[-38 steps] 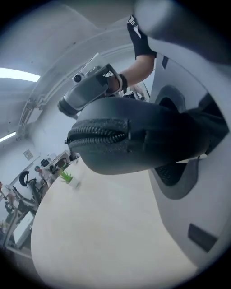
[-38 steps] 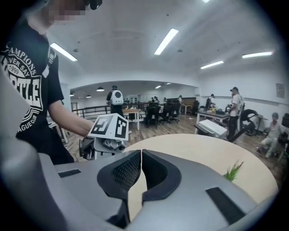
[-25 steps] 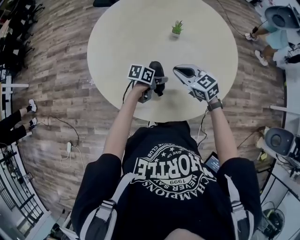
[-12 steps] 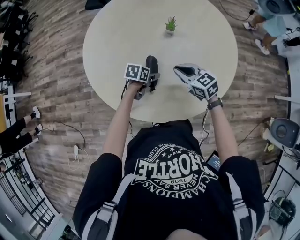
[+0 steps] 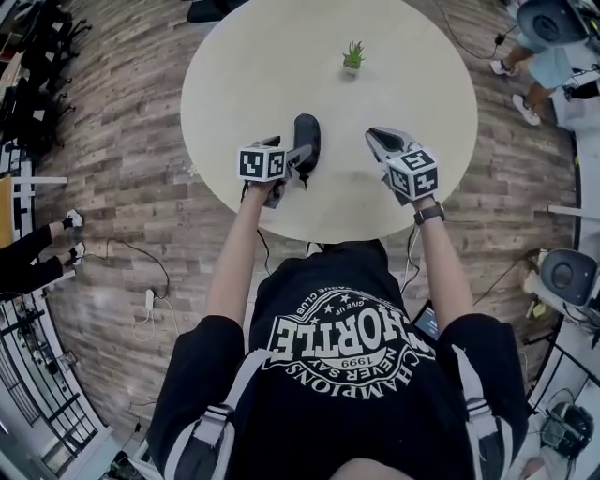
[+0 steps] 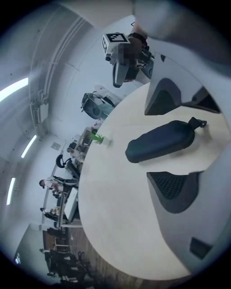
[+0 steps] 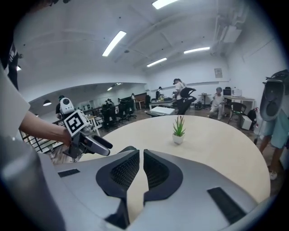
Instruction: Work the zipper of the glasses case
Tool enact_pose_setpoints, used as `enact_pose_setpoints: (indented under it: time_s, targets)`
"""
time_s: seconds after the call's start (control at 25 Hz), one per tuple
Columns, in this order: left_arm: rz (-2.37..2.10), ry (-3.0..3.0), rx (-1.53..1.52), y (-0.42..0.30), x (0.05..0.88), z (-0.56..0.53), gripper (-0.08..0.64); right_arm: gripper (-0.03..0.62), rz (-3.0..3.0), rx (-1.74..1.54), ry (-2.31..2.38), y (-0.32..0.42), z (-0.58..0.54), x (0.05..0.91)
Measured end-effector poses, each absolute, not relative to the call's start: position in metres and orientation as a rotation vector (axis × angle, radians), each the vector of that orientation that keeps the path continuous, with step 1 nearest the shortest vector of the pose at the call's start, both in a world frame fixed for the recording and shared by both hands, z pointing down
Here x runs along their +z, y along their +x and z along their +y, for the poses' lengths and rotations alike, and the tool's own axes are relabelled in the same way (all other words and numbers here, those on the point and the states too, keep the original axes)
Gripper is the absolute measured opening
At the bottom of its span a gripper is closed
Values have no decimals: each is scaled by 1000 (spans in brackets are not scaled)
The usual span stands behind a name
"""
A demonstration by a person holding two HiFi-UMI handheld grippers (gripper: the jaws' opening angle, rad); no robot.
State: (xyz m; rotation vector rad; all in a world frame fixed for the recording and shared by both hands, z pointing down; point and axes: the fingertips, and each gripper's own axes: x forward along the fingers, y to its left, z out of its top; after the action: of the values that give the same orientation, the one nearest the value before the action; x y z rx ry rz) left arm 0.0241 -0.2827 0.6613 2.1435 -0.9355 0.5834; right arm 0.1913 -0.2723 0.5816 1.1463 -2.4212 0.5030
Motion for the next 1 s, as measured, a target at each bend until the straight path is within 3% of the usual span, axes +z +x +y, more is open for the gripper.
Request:
enact_pose_setpoints:
  time_s: [0.28,0.48,0.64,1.0]
  targets:
    - [-1141,2366,423,-1,573,-271,383,48,-2372,471,1368,192,-263,534]
    - [-1256,2491,271,-10,498,-253,303,37,-2383,372,1480,188,-244,484]
    - [-1278,2550,168,-12,451,-232,293,29,-2426,339,1571,183,-223,447]
    - [-1390,2659,107,-19,403,-184,180,21,-2486,282,1593,187,-165,406]
